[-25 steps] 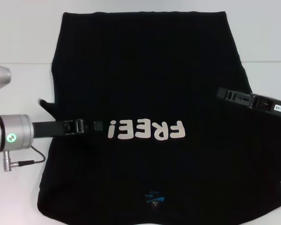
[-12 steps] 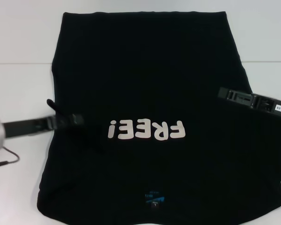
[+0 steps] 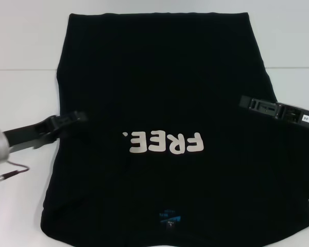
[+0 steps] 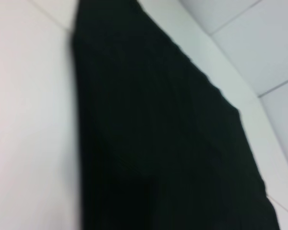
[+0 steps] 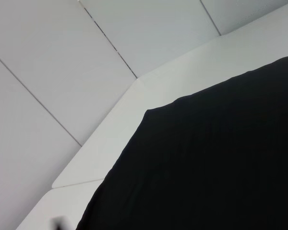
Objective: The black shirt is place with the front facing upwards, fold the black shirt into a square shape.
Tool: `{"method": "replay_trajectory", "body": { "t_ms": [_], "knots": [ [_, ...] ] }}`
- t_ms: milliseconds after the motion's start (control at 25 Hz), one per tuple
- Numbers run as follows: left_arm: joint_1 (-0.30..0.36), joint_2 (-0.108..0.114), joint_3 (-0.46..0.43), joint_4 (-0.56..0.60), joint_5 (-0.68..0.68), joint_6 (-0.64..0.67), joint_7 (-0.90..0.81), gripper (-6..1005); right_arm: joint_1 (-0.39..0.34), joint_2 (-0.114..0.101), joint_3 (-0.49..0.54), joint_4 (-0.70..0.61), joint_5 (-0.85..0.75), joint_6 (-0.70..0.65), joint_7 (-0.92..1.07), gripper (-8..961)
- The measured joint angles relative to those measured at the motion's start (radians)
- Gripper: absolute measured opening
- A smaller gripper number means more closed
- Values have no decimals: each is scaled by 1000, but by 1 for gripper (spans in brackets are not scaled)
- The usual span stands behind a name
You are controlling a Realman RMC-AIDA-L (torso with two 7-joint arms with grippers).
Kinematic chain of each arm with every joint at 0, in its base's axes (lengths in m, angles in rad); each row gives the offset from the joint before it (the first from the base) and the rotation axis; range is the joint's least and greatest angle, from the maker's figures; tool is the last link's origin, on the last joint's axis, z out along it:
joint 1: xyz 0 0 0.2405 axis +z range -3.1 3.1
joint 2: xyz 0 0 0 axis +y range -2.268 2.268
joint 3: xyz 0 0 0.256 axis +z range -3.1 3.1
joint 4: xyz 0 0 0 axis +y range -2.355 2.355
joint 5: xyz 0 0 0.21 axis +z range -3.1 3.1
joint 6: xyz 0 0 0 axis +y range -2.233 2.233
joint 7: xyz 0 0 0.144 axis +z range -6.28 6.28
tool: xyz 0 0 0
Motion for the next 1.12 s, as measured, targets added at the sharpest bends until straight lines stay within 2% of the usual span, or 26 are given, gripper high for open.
{"method": "replay_trajectory", "body": {
  "t_ms": [80, 200, 360, 440, 560, 680, 760, 920, 1120],
  "knots": [
    [-26, -4, 2, -33, -31, -8, 48, 925, 0, 1, 0, 0, 0, -2, 0, 907],
    [-61, -13, 6, -58, -60, -6, 115, 929, -3, 0, 0, 0, 0, -13, 0, 903],
    [-60, -13, 2, -27, -78, 109, 185, 934, -15, -15, 0, 0, -1, -57, 8, 898],
    [-30, -12, -7, 16, -100, 196, 222, 934, -25, -30, -2, 0, -5, -94, 25, 896],
    [22, -10, -28, 76, -117, 287, 244, 934, -36, -71, -9, -10, -44, -144, 108, 892],
    [58, -15, -53, 119, -117, 325, 261, 934, -38, -116, -6, -35, -133, -183, 235, 889],
    [66, -18, -56, 132, -115, 339, 276, 934, -38, -136, 1, -81, -218, -199, 333, 886],
    [64, -19, -51, 150, -111, 364, 296, 934, -29, -143, 44, -221, -410, -245, 497, 881],
    [60, -18, -52, 155, -111, 382, 307, 934, -1, -150, 111, -327, -552, -358, 595, 875]
  ]
}}
